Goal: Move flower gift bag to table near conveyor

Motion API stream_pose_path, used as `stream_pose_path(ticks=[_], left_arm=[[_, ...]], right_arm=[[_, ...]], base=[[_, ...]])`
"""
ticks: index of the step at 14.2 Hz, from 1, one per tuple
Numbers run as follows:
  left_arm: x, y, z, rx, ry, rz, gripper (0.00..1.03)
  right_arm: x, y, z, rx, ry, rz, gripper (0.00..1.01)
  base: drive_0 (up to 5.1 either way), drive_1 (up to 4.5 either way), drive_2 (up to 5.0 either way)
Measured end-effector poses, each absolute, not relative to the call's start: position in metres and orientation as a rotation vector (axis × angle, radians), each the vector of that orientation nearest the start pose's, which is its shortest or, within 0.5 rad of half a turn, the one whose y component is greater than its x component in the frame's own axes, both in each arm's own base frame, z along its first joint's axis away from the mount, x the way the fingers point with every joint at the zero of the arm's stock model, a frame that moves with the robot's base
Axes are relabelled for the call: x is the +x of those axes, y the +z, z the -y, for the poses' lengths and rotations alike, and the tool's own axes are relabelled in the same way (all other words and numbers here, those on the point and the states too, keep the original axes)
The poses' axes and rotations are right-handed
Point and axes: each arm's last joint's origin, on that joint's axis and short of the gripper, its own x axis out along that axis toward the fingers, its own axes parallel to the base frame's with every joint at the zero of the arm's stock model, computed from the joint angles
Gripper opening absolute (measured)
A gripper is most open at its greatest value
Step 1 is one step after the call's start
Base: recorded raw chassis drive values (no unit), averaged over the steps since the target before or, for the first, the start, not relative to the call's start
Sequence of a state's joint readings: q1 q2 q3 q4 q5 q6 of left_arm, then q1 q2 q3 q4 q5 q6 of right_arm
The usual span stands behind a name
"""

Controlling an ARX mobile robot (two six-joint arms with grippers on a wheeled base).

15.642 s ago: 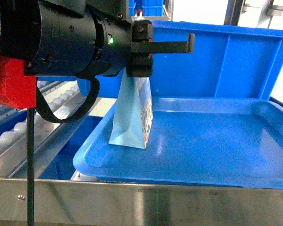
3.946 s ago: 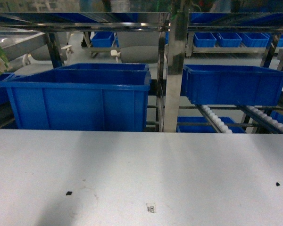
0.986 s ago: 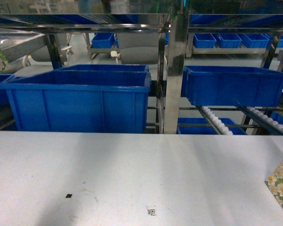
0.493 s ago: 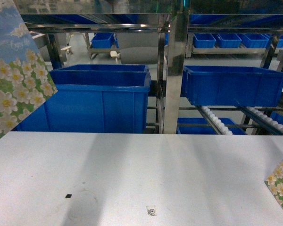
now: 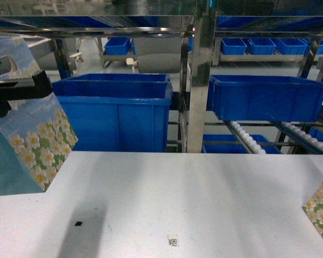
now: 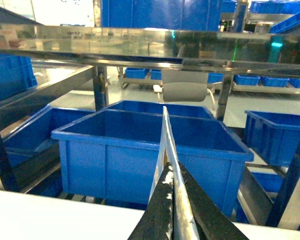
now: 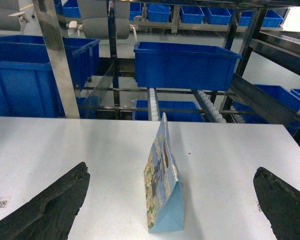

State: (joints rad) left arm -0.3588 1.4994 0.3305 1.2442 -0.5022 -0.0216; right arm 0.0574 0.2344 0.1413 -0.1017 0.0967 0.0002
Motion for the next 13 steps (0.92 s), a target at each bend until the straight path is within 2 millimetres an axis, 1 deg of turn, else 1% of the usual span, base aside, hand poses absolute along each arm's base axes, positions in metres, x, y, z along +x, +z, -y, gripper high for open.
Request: stream_pose_path(ticks=[2, 3, 5, 6, 8, 10, 12, 13], left_arm=[[0.247, 0.141, 0.066, -0.058, 0.19, -0.025, 0.02], [0.25, 0.126, 0.063, -0.045, 0.204, -0.086, 0.02], [0.25, 0.107, 0.059, -0.056, 0.219, -0.154, 0.02], [0.247, 0.1, 0.058, -0.05, 0.219, -0.185, 0.02], [0.242, 0.093, 0.062, -0.053, 0.208, -0.215, 0.02], [0.233, 0.082, 0.067, -0.05, 0.213, -0.254, 0.02], [0.226, 0.078, 0.073, -0.065, 0.209, -0.262, 0.02], [0.219, 0.075, 0.076, -0.047, 0.191, -0.289, 0.02]], right_arm=[[0.107, 0.183, -0.003, -0.015, -0.039, -0.194, 0.98], [0.107, 0.183, -0.003, -0.015, -0.039, -0.194, 0.98], [0.107, 0.183, -0.003, -0.015, -0.039, -0.194, 0.98], [0.107, 0.183, -0.003, -0.015, -0.039, -0.194, 0.98], [0.107, 0.183, -0.003, -0.015, -0.039, -0.194, 0.98], [0.107, 0.183, -0.003, -0.015, -0.039, -0.194, 0.98], [0.107, 0.183, -0.003, -0.015, -0.039, -0.194, 0.98], [0.107, 0.183, -0.003, -0.015, -0.039, -0.193, 0.98]], base=[[0.0, 0.0, 0.0], [0.0, 0.0, 0.0], [0.0, 0.0, 0.0], [0.0, 0.0, 0.0], [0.0, 0.0, 0.0], [0.0, 0.0, 0.0], [0.0, 0.0, 0.0], [0.0, 0.0, 0.0]])
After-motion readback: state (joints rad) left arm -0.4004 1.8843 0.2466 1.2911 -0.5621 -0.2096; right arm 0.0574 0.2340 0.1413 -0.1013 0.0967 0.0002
